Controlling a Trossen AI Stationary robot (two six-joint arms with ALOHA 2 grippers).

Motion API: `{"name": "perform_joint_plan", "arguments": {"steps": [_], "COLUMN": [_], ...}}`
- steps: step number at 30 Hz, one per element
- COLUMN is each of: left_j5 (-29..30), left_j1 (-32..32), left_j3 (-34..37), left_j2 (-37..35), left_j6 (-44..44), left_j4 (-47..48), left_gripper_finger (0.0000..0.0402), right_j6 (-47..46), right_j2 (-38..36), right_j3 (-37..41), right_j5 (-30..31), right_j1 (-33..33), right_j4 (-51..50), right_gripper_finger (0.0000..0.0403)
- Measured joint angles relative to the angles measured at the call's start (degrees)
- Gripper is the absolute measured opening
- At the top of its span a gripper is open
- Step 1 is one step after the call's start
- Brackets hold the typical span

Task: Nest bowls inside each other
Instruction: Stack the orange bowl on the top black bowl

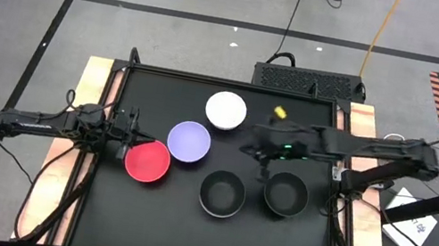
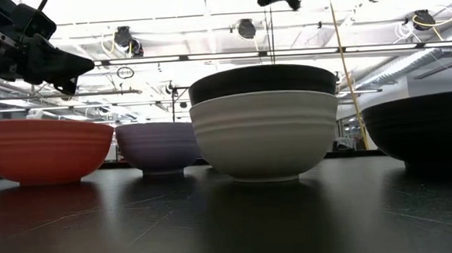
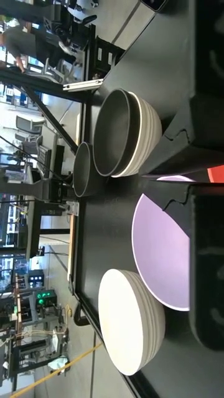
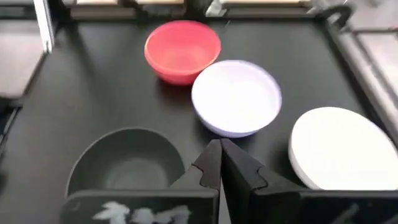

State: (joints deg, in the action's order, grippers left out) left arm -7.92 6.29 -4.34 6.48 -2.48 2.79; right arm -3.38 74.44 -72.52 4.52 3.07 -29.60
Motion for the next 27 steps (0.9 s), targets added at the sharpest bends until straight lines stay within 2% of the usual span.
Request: {"name": "perform_joint_plan", "arguments": {"steps": [4,17,27], "left_j5": [0.0,0.4,0.4], "left_j1": [0.0,0.0,0.0], "left_j3": [0.0,0.0,0.0], "left_j2": [0.0,0.0,0.0], "left_j6": [0.0,-0.1,-0.2], "left_j4": [0.0,0.0,0.0], "left_gripper_finger": [0.0026,0.0026,0.0026], "right_j6": [-1.4,0.9,1.4], "right_j2": [-9.6,-36.3,-45.5], "right_j3": [9.0,31.1,42.7], "right_j5": [0.2,3.2,2.3], "right_j1": [-0.1,-0.1,0.1], "right_j4": [6.3,13.4,18.4], "right_gripper_finger": [0.0,0.0,0.0]}}
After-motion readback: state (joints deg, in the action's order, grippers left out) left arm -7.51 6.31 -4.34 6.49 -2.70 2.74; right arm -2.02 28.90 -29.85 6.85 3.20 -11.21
